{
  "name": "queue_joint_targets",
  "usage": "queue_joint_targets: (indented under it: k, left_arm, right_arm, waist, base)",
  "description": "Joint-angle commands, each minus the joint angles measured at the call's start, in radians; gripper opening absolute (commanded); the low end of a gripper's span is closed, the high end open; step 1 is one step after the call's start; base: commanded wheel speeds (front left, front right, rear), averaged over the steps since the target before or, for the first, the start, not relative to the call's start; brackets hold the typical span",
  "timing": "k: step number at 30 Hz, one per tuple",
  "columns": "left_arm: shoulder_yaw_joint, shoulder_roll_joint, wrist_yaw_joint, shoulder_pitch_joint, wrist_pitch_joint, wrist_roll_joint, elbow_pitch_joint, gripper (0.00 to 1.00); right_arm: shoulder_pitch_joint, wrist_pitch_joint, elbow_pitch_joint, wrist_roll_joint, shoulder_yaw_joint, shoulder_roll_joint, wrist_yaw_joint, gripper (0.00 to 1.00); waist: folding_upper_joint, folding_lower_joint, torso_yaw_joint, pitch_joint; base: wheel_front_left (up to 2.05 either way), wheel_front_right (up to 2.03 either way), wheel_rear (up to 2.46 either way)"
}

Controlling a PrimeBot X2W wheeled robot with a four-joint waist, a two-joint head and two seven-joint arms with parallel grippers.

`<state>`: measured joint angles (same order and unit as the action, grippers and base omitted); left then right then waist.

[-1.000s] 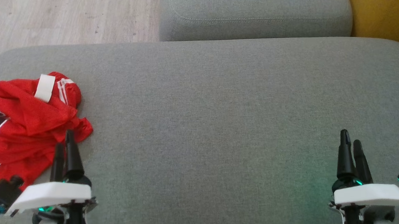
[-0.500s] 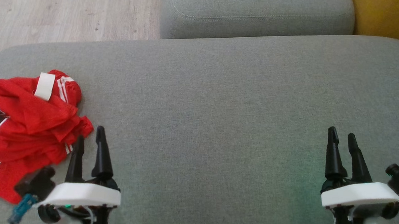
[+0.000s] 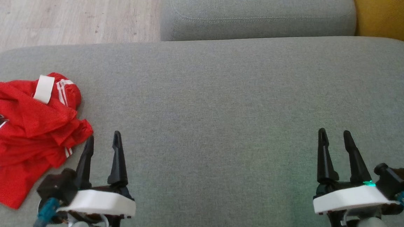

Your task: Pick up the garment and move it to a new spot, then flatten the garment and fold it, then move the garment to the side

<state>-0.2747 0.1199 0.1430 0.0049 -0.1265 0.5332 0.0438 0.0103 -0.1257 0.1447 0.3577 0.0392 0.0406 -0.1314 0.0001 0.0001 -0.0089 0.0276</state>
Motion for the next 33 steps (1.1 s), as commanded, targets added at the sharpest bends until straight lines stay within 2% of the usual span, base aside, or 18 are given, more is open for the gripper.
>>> queue_joint_targets:
  k: [1, 11, 22, 29, 33]
  left_arm:
    - [0.004, 0.023, 0.014, -0.049, -0.017, -0.042, -0.043, 1.0]
    - [-0.059, 0.044, 0.038, -0.052, -0.047, -0.151, -0.011, 1.0]
    - [-0.121, 0.07, 0.081, -0.068, -0.08, -0.303, -0.035, 1.0]
    - [-0.147, 0.07, 0.101, -0.071, -0.097, -0.356, -0.047, 1.0]
    - [-0.129, 0.051, 0.093, -0.063, -0.109, -0.36, -0.078, 1.0]
  right_arm:
    - [0.035, -0.019, -0.045, -0.043, 0.026, 0.007, 0.001, 1.0]
    - [0.032, -0.048, -0.064, -0.191, 0.061, 0.008, 0.001, 1.0]
    - [0.039, -0.081, -0.088, -0.342, 0.075, 0.009, 0.001, 1.0]
    - [0.04, -0.098, -0.105, -0.395, 0.081, 0.009, 0.001, 1.0]
    - [0.037, -0.11, -0.113, -0.389, 0.078, 0.009, 0.001, 1.0]
  waist:
    - [-0.0001, -0.0001, -0.001, 0.001]
    - [-0.0001, -0.0001, -0.005, 0.007]
    - [-0.0001, -0.0001, -0.011, 0.017]
    - [-0.0001, -0.0001, -0.01, 0.024]
    - [-0.0001, -0.0001, -0.007, 0.026]
  base:
    - [0.0, 0.0, 0.0]
    - [0.0, 0.0, 0.0]
    - [0.0, 0.0, 0.0]
    - [0.0, 0.0, 0.0]
    - [0.0, 0.0, 0.0]
